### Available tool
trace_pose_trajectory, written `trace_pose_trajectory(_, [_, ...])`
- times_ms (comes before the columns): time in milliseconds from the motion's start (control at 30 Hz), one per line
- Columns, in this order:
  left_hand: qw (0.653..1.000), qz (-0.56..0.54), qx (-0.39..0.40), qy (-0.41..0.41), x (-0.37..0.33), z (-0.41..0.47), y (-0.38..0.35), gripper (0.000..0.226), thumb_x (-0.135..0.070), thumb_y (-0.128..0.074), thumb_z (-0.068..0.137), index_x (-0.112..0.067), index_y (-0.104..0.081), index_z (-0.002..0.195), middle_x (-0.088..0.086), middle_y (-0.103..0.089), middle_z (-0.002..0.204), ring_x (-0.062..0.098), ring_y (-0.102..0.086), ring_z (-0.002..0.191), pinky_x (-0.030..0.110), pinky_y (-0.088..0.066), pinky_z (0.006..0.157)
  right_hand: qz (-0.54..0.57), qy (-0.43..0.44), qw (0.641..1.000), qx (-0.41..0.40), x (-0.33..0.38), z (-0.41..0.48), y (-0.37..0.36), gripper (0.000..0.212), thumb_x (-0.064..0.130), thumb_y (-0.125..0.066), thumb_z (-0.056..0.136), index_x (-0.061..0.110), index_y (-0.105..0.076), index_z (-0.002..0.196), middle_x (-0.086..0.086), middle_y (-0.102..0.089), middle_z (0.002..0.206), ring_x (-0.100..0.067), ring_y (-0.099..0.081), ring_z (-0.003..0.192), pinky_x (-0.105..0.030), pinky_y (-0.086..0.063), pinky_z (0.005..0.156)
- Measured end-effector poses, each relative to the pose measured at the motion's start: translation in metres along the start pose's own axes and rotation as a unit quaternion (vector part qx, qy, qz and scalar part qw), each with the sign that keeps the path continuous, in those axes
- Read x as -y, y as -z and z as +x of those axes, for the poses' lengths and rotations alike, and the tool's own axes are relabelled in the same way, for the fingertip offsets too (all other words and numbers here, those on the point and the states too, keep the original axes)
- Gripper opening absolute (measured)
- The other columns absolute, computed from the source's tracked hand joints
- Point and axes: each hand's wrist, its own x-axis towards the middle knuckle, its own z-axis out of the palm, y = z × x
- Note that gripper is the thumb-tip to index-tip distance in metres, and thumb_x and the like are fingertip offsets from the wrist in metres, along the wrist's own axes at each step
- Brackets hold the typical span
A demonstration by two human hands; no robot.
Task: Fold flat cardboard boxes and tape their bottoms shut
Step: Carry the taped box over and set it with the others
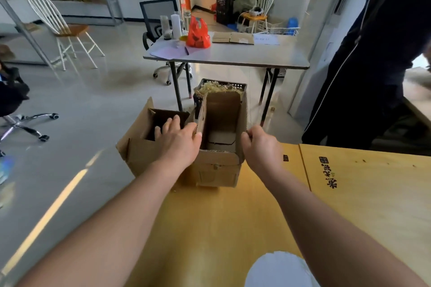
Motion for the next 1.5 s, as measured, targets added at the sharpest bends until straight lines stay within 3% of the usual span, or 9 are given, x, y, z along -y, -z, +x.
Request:
trace_pose_trajectory(67, [0.999,-0.005,0.036,0.009,0.008,0.012,-0.002,0.047,-0.039,-0.032,0.101,-0.028,-0.032,0.147,0.011,-0.043,0.146,0.031,-0.039,0.133,0.048,-0.023,0.113,-0.017,-0.006,1.000,0.020,0.008,0.008,-0.013,0.024,0.035,-0.038,0.099,0.015,-0.050,0.094,-0.006,-0.061,0.078,-0.027,-0.059,0.070,-0.044,-0.054,0.065])
trace_pose_trajectory(133, [0.995,-0.052,0.080,0.021,0.012,0.015,-0.006,0.055,-0.030,-0.035,0.102,-0.027,-0.014,0.152,0.009,-0.063,0.116,0.027,-0.061,0.096,0.043,-0.049,0.090,-0.044,-0.010,0.997,0.054,0.014,0.012,-0.023,0.027,0.037,-0.037,0.099,0.015,-0.051,0.097,-0.006,-0.062,0.082,-0.027,-0.059,0.073,-0.044,-0.054,0.068])
trace_pose_trajectory(233, [0.991,-0.093,0.078,0.051,0.018,0.016,-0.014,0.065,-0.018,-0.040,0.101,-0.024,-0.002,0.153,0.007,-0.063,0.094,0.016,-0.055,0.066,0.028,-0.043,0.051,-0.065,-0.019,0.995,0.078,0.017,0.015,-0.033,0.034,0.041,-0.033,0.100,0.014,-0.054,0.098,-0.006,-0.061,0.083,-0.026,-0.058,0.075,-0.042,-0.053,0.070])
trace_pose_trajectory(367, [0.994,-0.077,0.070,0.027,0.023,0.022,-0.016,0.055,-0.017,-0.039,0.101,-0.015,-0.016,0.151,0.011,-0.052,0.136,0.026,-0.059,0.108,0.030,-0.047,0.071,-0.084,-0.043,0.992,0.080,0.022,0.015,-0.038,0.041,0.050,-0.030,0.099,0.015,-0.052,0.095,-0.005,-0.060,0.080,-0.025,-0.058,0.073,-0.040,-0.051,0.066])
trace_pose_trajectory(567, [0.988,-0.120,0.098,-0.006,0.024,0.019,-0.004,0.059,-0.040,-0.035,0.101,-0.016,-0.018,0.152,0.010,-0.036,0.151,0.030,-0.041,0.132,0.043,-0.042,0.102,-0.111,-0.064,0.991,0.047,0.017,0.004,-0.027,0.054,0.062,-0.024,0.095,0.018,-0.052,0.107,0.001,-0.056,0.079,-0.022,-0.057,0.072,-0.040,-0.052,0.065])
trace_pose_trajectory(667, [0.988,-0.149,0.033,-0.018,0.022,0.011,0.006,0.061,-0.043,-0.040,0.098,-0.016,-0.022,0.151,0.009,-0.024,0.156,0.029,-0.023,0.142,0.046,-0.027,0.112,-0.121,-0.046,0.992,0.001,0.007,-0.013,-0.009,0.046,0.056,-0.030,0.097,0.018,-0.054,0.109,0.001,-0.059,0.085,-0.019,-0.056,0.071,-0.034,-0.052,0.062])
trace_pose_trajectory(867, [0.965,-0.202,-0.092,-0.141,-0.016,-0.050,0.009,0.050,-0.032,-0.055,0.094,-0.009,-0.048,0.137,0.011,-0.044,0.145,0.030,-0.037,0.133,0.046,-0.033,0.107,-0.159,-0.003,0.987,-0.037,-0.029,-0.069,0.042,0.028,0.036,-0.044,0.097,0.017,-0.057,0.114,-0.003,-0.062,0.108,-0.023,-0.061,0.085,-0.028,-0.042,0.062])
trace_pose_trajectory(1200, [0.948,-0.142,0.098,-0.266,-0.194,-0.209,-0.063,0.050,-0.045,-0.047,0.095,-0.019,-0.046,0.137,-0.001,-0.052,0.135,0.018,-0.045,0.123,0.030,-0.039,0.093,-0.186,-0.099,0.977,-0.043,-0.178,-0.245,0.148,0.032,0.036,-0.049,0.094,0.022,-0.053,0.123,0.000,-0.056,0.116,-0.024,-0.058,0.097,-0.030,-0.043,0.073])
trace_pose_trajectory(1500, [0.857,-0.131,0.179,-0.465,-0.389,-0.376,-0.097,0.049,-0.049,-0.048,0.094,-0.024,-0.046,0.136,-0.006,-0.051,0.132,0.015,-0.047,0.122,0.030,-0.044,0.094,-0.190,-0.267,0.934,-0.142,-0.318,-0.430,0.264,0.039,0.039,-0.048,0.093,0.022,-0.052,0.128,0.000,-0.056,0.120,-0.023,-0.056,0.098,-0.032,-0.041,0.082])
